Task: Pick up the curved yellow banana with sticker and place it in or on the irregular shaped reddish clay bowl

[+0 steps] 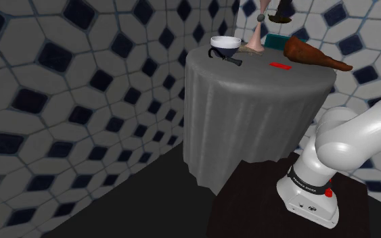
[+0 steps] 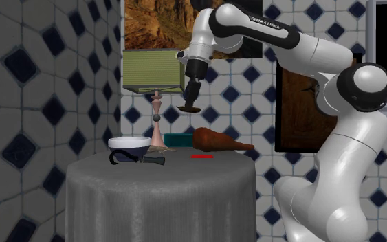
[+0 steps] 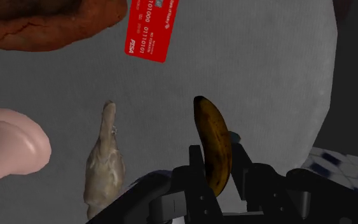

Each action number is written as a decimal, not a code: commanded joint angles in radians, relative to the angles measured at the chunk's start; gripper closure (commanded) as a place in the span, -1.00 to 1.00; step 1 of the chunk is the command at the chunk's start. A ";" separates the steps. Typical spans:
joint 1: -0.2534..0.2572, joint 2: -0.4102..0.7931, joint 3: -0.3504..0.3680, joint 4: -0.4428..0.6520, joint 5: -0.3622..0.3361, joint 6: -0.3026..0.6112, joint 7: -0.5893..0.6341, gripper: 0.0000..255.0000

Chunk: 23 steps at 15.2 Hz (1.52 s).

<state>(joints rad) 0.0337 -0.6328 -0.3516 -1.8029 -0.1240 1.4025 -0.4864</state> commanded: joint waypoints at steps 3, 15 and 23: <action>-0.016 -0.023 -0.075 0.024 -0.036 -0.037 -0.094 1.00; -0.024 -0.029 -0.323 0.167 -0.142 -0.131 -0.381 1.00; -0.051 -0.093 -0.337 0.034 -0.176 -0.053 -0.391 1.00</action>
<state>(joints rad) -0.0131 -0.7160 -0.6871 -1.7446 -0.2954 1.3343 -0.8779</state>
